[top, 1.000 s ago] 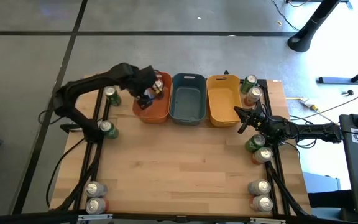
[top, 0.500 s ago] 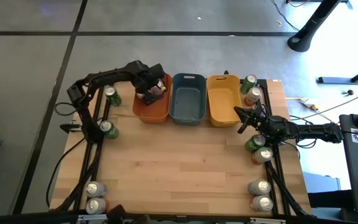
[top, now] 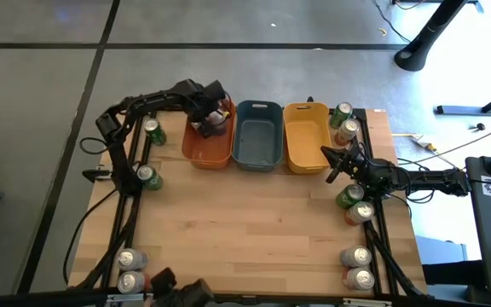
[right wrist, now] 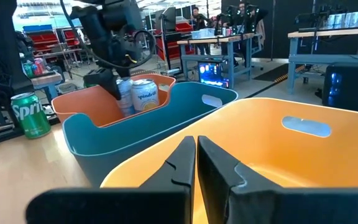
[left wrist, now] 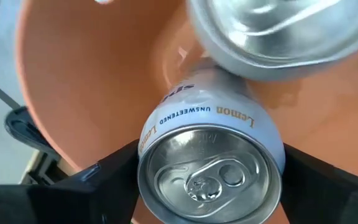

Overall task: Sort soda cans
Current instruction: Put the top left blue-white soda can into the orange bin

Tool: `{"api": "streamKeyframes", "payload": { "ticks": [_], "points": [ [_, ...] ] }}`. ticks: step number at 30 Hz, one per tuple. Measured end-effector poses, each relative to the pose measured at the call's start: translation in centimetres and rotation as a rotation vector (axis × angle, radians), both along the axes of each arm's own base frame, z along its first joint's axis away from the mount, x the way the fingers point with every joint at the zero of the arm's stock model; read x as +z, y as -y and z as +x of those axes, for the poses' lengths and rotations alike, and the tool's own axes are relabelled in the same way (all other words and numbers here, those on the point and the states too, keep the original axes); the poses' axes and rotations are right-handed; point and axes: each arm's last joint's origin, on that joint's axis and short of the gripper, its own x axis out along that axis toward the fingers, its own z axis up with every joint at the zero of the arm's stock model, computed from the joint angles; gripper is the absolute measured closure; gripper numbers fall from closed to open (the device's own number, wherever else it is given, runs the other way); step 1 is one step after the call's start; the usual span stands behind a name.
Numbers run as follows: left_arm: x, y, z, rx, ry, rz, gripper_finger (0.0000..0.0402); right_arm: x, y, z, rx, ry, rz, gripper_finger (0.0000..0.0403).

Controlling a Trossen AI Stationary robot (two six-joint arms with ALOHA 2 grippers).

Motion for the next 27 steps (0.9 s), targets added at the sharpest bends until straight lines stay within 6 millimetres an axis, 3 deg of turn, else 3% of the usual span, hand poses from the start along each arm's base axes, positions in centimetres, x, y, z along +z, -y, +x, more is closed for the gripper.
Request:
{"api": "streamKeyframes", "payload": {
  "ticks": [27],
  "points": [
    [0.0, -1.2, 1.3, -0.124, 0.1, 0.105, 0.0093, -0.7, 0.0, 0.6, 0.008, -0.083, 0.003, 0.0384]
  ]
}}
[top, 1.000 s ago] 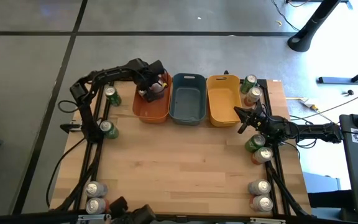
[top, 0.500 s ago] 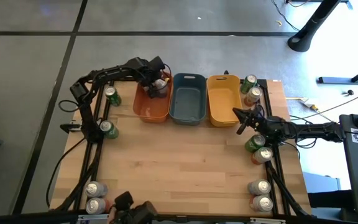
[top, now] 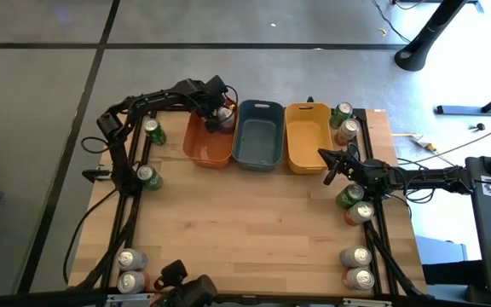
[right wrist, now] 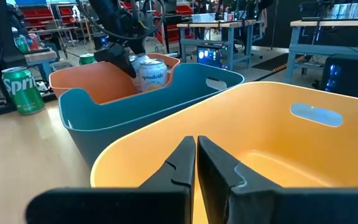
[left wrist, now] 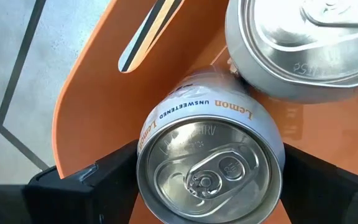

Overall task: Sort soda cans
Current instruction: Put the top left blue-white soda can into the orange bin, then put the right blue-white soda can into the orange bin

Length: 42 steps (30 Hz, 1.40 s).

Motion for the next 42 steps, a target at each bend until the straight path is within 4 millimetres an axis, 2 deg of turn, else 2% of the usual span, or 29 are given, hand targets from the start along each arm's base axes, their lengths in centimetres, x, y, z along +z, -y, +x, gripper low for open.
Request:
{"api": "streamKeyframes", "payload": {
  "ticks": [7, 16, 20, 24, 28, 34, 38, 42],
  "points": [
    [0.0, 0.0, 0.0, 0.01, 0.003, -0.001, 0.0083, 0.0, 0.0, 0.0, 0.0, 0.001, 0.001, 0.0384],
    [0.2, 0.0, -0.1, 0.015, -0.005, 0.018, 0.0007, 0.0, 0.0, 0.0, 0.0, 0.001, 0.0, 0.0384],
    [1.1, 0.4, -0.6, 0.026, -0.019, 0.034, 0.0011, 0.1, 0.0, 0.0, 0.0, 0.008, -0.004, 0.0384],
    [3.4, 1.4, -1.6, 0.029, 0.016, 0.061, 0.0015, 0.4, 0.0, 0.1, 0.007, 0.031, -0.035, 0.0384],
    [6.7, 3.2, -2.4, 0.028, 0.116, 0.128, 0.0015, 1.1, -0.2, 0.2, 0.08, 0.056, -0.045, 0.0384],
    [11.0, 7.4, -3.2, 0.005, 0.308, 0.207, 0.0016, 4.3, -0.3, -0.3, 0.143, 0.017, -0.04, 0.0384],
    [12.0, 10.7, -3.6, -0.061, 0.42, 0.233, 0.0016, 6.9, -0.5, -0.8, 0.217, -0.039, 0.008, 0.0384],
    [11.7, 13.8, -4.1, -0.11, 0.537, 0.229, 0.0016, 9.3, -0.8, -0.8, 0.301, -0.117, 0.102, 0.0384]
  ]
}}
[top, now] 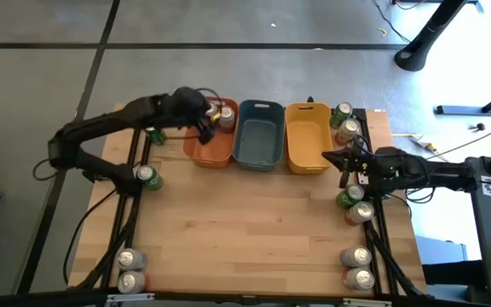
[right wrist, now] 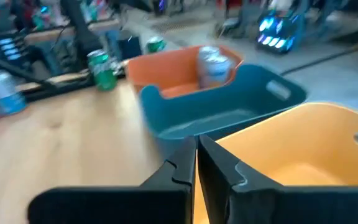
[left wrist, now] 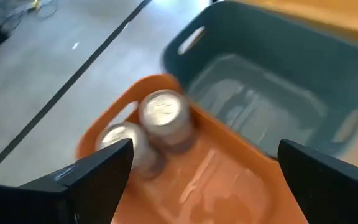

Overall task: Sort soda cans
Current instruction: Put the right blue-white soda can into the orange bin

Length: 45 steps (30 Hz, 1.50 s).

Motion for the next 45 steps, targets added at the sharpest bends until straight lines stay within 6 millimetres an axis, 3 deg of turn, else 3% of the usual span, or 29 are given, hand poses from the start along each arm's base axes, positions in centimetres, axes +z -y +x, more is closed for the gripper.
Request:
{"api": "streamKeyframes", "payload": {
  "ticks": [10, 14, 18, 24, 30, 34, 39, 45],
  "points": [
    [-2.8, 5.0, 0.6, -0.167, 0.185, 0.012, 0.0016, 6.0, -1.3, 4.7, 0.237, -0.288, 0.192, 0.0398],
    [-3.5, 6.2, 1.2, -0.232, 0.231, 0.034, 0.0016, 7.8, -3.3, 6.7, 0.272, -0.463, 0.249, 0.04],
    [-4.2, 7.1, 1.6, -0.289, 0.268, 0.069, 0.0016, 9.2, -6.4, 8.4, 0.279, -0.563, 0.304, 0.0399],
    [-4.3, 7.7, 1.9, -0.34, 0.304, 0.114, 0.0016, 9.2, -11.8, 9.1, 0.251, -0.726, 0.444, 0.0401],
    [-4.6, 7.8, 2.1, -0.352, 0.353, 0.142, 0.0016, 7.7, -15.5, 8.4, 0.132, -0.877, 0.735, 0.0391],
    [-4.5, 7.8, 2.2, -0.351, 0.37, 0.147, 0.0016, 6.7, -17.5, 7.9, 0.097, -0.984, 0.818, 0.038],
    [-4.5, 7.8, 2.2, -0.351, 0.368, 0.146, 0.0016, 6.0, -17.6, 7.3, -0.066, -1.173, 0.973, 0.0325],
    [-4.5, 7.8, 2.2, -0.354, 0.364, 0.15, 0.0016, 6.1, -17.3, 6.4, -0.204, -1.291, 1.068, 0.0196]
  ]
}}
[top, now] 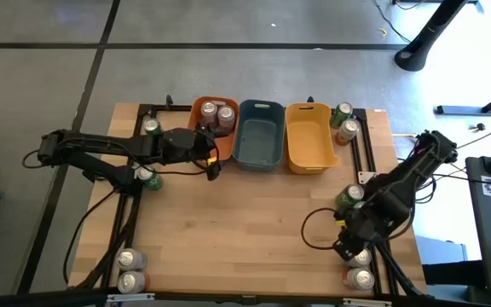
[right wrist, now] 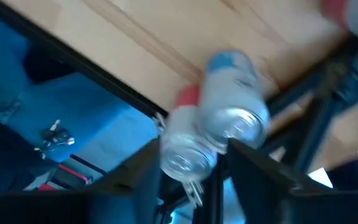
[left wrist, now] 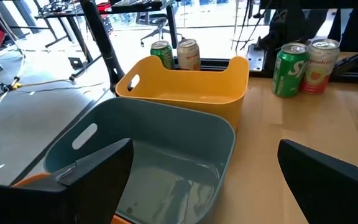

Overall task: Sort soda cans
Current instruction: Put the right blue-white soda can into the orange bin

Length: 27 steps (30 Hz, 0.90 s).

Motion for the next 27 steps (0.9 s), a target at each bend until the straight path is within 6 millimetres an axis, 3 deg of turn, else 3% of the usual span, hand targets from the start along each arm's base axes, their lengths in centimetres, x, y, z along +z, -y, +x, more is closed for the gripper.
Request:
{"api": "streamKeyframes", "payload": {
  "ticks": [6, 10, 16, 27],
  "points": [
    [0.0, 0.0, 0.0, -0.005, -0.009, 0.014, 0.0016, -0.2, 0.0, -0.3, -0.038, -0.098, -0.001, 0.0067],
    [0.0, 0.0, 0.0, -0.007, -0.012, 0.019, 0.0016, -0.8, -0.8, -0.8, -0.015, -0.111, -0.069, 0.0021],
    [0.0, 0.0, 0.0, -0.009, -0.013, 0.023, 0.0016, -1.9, -2.3, -1.5, 0.05, -0.206, -0.104, 0.0004],
    [0.0, 0.0, 0.0, -0.007, -0.014, 0.018, 0.0016, -3.3, -3.6, -0.3, 0.049, -0.137, -0.145, 0.0006]
  ]
}}
